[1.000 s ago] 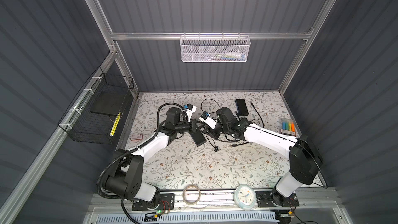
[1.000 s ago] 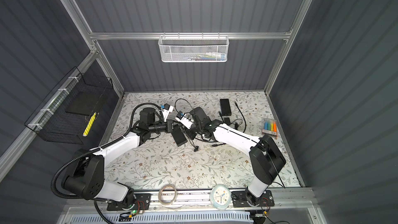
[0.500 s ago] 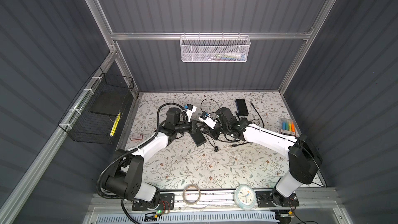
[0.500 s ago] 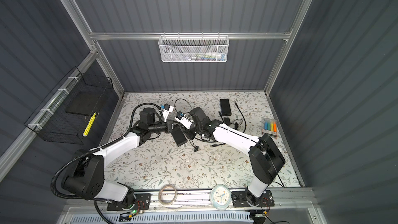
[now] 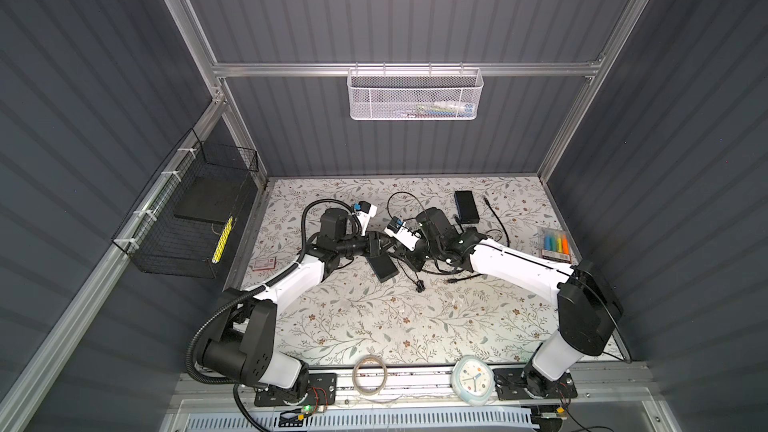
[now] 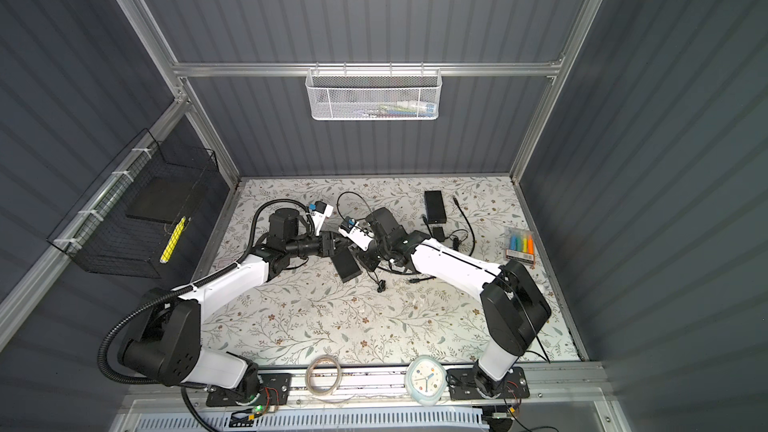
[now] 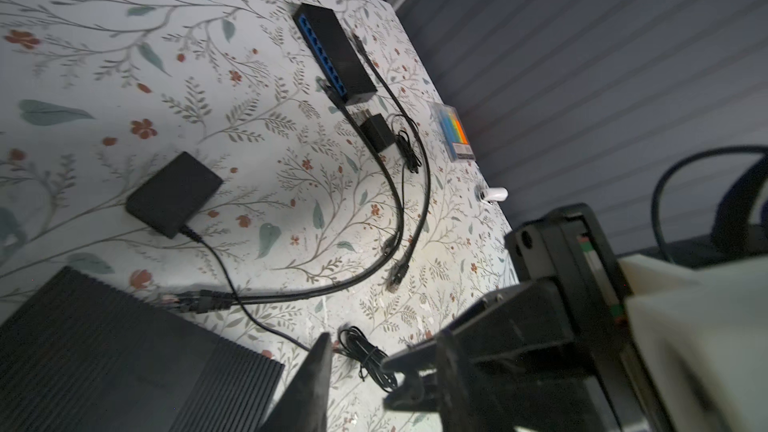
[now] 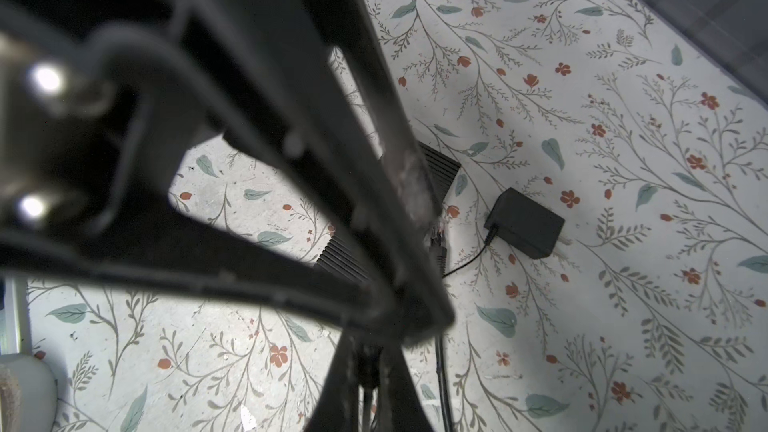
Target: Insert the plug into the switch port
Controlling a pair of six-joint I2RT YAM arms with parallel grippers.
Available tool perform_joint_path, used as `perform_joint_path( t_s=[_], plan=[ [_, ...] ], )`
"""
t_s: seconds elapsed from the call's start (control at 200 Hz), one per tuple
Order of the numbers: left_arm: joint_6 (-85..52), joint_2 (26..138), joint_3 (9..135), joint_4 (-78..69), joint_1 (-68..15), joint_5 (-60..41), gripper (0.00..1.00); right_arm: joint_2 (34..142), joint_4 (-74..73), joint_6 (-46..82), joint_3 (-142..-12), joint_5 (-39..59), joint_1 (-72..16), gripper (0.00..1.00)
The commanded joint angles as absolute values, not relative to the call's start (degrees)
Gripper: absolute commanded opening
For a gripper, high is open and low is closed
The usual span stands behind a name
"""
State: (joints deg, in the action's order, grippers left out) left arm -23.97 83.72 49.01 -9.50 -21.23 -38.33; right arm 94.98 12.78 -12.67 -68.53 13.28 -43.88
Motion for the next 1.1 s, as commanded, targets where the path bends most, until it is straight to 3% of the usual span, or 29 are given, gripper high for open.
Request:
perform_joint_path(
  t_s=[0.0, 0.31, 0.71, 1.096],
  plan=[
    [-22.18, 81.43, 49.21, -7.79, -19.86, -35.17, 0.42, 94.03, 16.34, -12.6, -66.78, 11.89, -44.73, 0.0],
    [-22.27, 84.31, 49.19, -9.95, -20.53, -44.94, 0.35, 94.66, 15.21, -10.66, -67.19, 11.13, -44.94, 0.0],
    [-20.32, 85.93, 48.46, -8.37, -22.5, -45.73, 0.32, 94.46, 13.72, -9.5, -69.04, 11.84, -45.01, 0.02],
    [-19.6, 86.0, 48.87, -7.47, -23.29, -45.98, 0.21, 93.95, 13.11, -9.02, -68.84, 10.81, -44.97, 0.05]
  ],
)
